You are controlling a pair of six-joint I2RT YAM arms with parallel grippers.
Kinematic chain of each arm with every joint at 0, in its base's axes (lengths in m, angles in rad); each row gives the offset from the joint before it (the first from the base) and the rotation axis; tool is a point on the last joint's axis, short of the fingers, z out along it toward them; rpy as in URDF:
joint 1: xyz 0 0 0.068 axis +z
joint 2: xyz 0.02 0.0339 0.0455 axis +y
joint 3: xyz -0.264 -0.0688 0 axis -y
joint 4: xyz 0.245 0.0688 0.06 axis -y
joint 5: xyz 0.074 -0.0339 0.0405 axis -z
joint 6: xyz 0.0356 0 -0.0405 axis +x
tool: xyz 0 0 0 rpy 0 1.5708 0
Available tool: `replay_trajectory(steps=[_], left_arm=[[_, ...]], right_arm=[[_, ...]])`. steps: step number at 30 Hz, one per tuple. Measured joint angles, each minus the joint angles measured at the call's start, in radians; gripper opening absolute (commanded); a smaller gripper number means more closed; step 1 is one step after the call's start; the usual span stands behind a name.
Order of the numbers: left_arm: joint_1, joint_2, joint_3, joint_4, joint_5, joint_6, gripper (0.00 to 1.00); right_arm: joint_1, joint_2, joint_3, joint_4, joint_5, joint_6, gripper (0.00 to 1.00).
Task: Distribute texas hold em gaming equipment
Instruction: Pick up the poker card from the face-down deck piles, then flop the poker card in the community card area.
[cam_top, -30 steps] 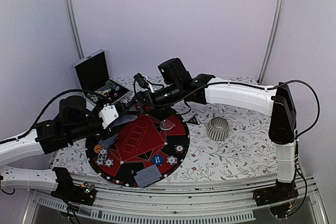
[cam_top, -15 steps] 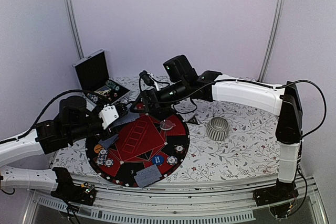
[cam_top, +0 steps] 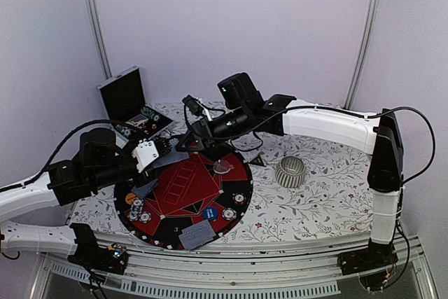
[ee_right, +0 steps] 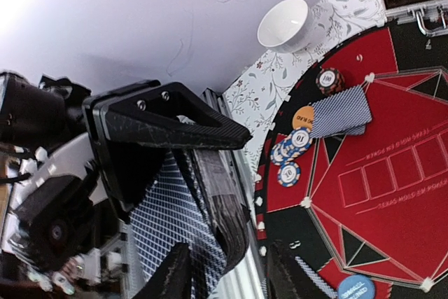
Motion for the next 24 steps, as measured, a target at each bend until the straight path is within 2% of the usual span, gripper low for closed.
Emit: replay_trajectory(steps=[7,8,24], left_arm=[[0.000,0.005,0.000,0.002,-0.001,0.000,0.54],[0.000,0.005,0.000,0.002,-0.001,0.000,0.54],[0.000,0.008,0.000,0.000,-0.008,0.003,0.54]], right_arm=[[-0.003,0.000,-0.001,0.012,-0.026,0.026,0.05],[-0.005,0.000,-0.002,0.013,-0.029,0.026,0.04],[-0.030,-0.104,-0.074,0.016,-0.042,0.037,0.02]])
